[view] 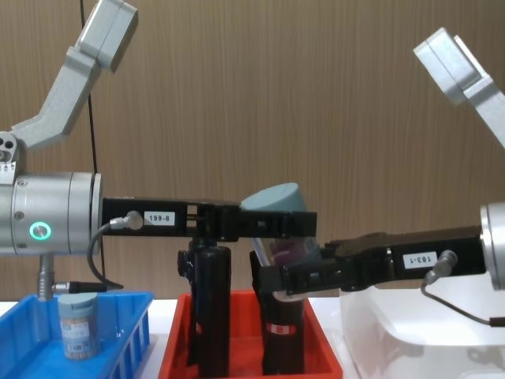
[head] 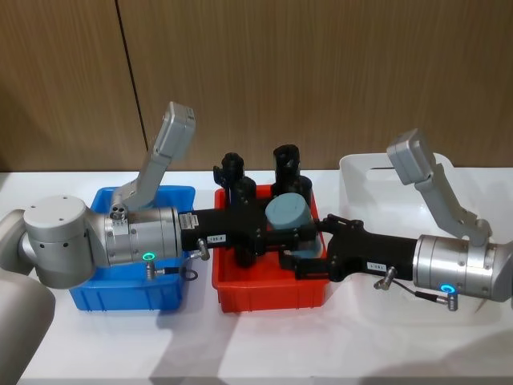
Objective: Pick the cotton swabs from the blue box and place them into the white box.
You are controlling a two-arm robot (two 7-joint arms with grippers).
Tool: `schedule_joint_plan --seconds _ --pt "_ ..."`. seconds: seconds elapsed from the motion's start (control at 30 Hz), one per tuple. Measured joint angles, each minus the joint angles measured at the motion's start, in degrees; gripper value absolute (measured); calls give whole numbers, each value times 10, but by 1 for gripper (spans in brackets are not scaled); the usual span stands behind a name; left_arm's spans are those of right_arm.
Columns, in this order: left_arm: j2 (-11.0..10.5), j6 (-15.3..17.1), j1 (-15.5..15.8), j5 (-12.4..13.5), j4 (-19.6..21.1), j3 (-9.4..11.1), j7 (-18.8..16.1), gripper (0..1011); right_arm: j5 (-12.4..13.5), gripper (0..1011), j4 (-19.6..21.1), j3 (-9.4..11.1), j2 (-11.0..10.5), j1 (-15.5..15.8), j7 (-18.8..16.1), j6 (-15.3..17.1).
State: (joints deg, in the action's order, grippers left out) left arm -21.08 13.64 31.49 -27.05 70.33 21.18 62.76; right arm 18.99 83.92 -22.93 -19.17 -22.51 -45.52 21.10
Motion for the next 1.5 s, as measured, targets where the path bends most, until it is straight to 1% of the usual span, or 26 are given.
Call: schedule_joint_plan --seconds 0.23,0.27,0.37,0.4,0.43,0.57,1.03,1.1,1.27,1.3,1.33,1.43,1.47,1.5 --pt "0 0 0 0 0 0 0 670 5 870 -5 -2 2 -3 2 -3" --pt "0 0 0 0 0 0 0 670 6 818 -6 -3 2 -4 2 -3" --pt "0 0 0 0 0 0 0 670 7 768 -7 -4 2 -4 2 -3" --pt "0 0 0 0 0 0 0 670 8 714 -8 -4 3 -5 3 -3" --pt "0 0 0 0 0 0 0 670 9 703 -8 -4 3 -5 2 -4" --pt "0 0 0 0 0 0 0 670 12 683 -10 -5 3 -7 3 -4" --pt "0 0 0 0 0 0 -1 671 19 682 -13 -9 3 -11 4 -1" --pt "0 0 0 0 0 0 -1 691 20 682 -13 -9 3 -11 4 -1" --pt "0 0 0 0 0 0 0 853 22 681 -13 -10 2 -12 5 -1" --pt "0 0 0 0 0 0 0 864 23 681 -13 -11 2 -12 5 -1" --pt "0 0 0 0 0 0 0 903 23 682 -13 -11 2 -12 5 -1" --pt "0 0 0 0 0 0 0 974 25 682 -12 -12 1 -12 6 -1" --pt "0 0 0 0 0 0 0 974 25 682 -12 -12 1 -12 6 -1" --pt "0 0 0 0 0 0 0 1003 25 681 -12 -12 1 -12 6 -1"
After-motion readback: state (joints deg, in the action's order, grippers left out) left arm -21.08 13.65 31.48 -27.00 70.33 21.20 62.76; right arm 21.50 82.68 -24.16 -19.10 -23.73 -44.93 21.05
